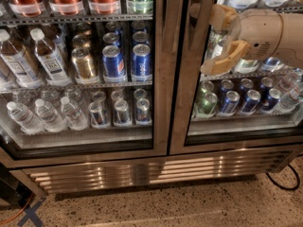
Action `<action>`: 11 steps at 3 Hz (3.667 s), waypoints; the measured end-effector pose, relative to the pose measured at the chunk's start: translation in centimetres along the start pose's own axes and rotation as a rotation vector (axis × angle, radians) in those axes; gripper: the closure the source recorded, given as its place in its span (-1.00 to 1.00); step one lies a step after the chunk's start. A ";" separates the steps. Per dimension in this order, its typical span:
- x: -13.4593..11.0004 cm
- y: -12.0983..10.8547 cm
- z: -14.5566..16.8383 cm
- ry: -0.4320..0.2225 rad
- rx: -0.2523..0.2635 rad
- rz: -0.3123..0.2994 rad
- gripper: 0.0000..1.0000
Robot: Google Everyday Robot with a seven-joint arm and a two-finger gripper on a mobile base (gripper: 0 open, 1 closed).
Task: Open right fridge door
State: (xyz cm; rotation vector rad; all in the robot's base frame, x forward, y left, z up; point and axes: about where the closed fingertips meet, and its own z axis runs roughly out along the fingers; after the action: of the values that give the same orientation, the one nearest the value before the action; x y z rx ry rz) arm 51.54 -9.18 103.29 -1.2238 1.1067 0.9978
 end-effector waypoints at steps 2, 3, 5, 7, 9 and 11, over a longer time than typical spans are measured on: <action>0.0 0.0 0.0 0.000 0.000 0.000 -0.02; 0.0 0.0 0.0 0.000 0.000 0.000 0.48; 0.0 -0.1 0.0 0.000 0.000 0.000 1.00; 0.0 -1.5 -0.5 0.000 0.000 0.000 1.00; 0.1 -2.7 -0.9 0.000 0.000 0.000 1.00; -1.5 -0.1 -0.7 0.015 0.012 -0.001 1.00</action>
Offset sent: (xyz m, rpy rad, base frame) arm 0.0000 0.0000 0.0000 0.0000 0.0000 0.0000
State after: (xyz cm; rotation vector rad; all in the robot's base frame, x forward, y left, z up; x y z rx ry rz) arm 51.28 -9.90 104.75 -1.2239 1.1219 0.9820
